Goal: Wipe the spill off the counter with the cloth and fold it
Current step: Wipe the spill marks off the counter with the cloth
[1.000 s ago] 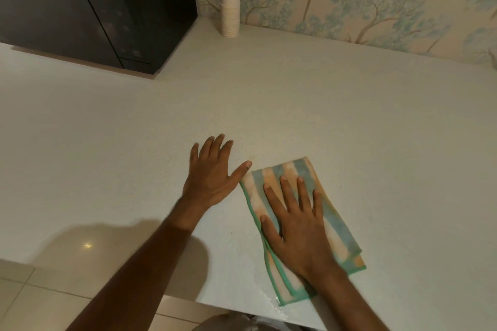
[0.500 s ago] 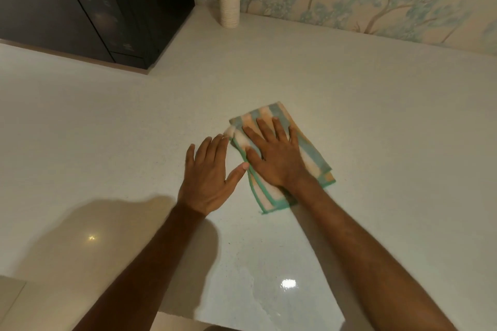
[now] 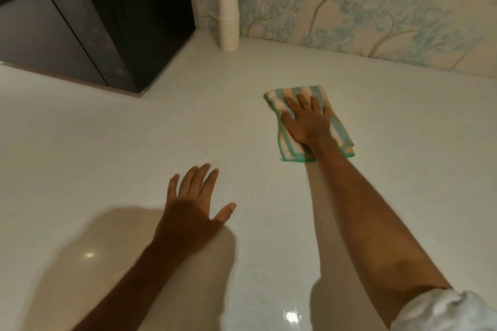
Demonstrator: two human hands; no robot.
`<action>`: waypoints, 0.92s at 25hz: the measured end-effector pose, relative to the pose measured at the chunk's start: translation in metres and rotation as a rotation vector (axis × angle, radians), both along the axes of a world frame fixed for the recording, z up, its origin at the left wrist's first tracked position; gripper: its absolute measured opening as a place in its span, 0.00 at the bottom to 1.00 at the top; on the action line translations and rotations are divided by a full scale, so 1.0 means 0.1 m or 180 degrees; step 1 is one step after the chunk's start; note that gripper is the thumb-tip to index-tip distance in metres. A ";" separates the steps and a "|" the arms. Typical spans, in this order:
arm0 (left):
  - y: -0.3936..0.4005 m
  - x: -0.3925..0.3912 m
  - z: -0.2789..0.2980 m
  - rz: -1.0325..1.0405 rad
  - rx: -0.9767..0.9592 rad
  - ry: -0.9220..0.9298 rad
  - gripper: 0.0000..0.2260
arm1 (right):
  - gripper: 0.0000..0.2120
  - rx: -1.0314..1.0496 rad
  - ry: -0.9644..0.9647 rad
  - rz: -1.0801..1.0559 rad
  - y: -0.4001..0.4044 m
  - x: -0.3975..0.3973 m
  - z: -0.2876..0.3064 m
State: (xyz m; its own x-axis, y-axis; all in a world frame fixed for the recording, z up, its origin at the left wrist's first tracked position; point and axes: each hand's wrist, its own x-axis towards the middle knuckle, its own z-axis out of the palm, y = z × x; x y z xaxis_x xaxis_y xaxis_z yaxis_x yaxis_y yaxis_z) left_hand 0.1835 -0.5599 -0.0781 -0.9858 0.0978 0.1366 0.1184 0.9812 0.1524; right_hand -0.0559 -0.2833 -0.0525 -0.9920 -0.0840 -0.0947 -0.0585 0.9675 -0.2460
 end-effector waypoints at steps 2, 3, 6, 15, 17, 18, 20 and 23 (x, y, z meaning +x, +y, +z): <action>0.00 -0.01 0.01 -0.0002 -0.0003 0.0023 0.37 | 0.31 0.0028 -0.0007 -0.0260 0.44 -0.04 0.02; 0.00 -0.01 0.01 -0.0014 0.0003 0.0057 0.37 | 0.31 0.0048 -0.0019 -0.0400 0.67 -0.03 0.02; -0.02 0.01 -0.01 -0.0113 0.0030 0.0137 0.37 | 0.32 0.0118 -0.0074 -0.0869 1.36 0.15 0.03; -0.04 -0.04 0.01 -0.0025 -0.0039 -0.0405 0.43 | 0.34 0.0075 -0.0113 -0.2040 1.87 1.34 0.01; -0.03 -0.01 0.03 -0.0043 -0.0022 -0.0351 0.42 | 0.34 0.0104 -0.0095 -0.2065 1.56 1.61 -0.03; -0.02 0.00 0.04 -0.0048 -0.0017 -0.0350 0.42 | 0.34 0.0117 -0.0095 -0.2028 1.35 1.72 -0.05; -0.01 0.02 0.07 -0.0065 0.0011 -0.0364 0.42 | 0.34 0.0128 -0.0108 -0.1800 0.83 1.91 -0.08; 0.00 0.05 0.11 -0.0073 0.0067 -0.0321 0.40 | 0.33 0.0106 -0.0018 -0.1071 -0.05 2.23 -0.09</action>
State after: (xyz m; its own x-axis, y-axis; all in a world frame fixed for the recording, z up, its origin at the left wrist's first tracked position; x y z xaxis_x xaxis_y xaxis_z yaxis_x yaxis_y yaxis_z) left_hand 0.1883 -0.5600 -0.0674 -0.9922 0.1185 0.0390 0.1237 0.9749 0.1851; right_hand 0.1671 -0.2880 -0.0620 -0.9630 0.2514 -0.0973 0.2669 0.9398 -0.2134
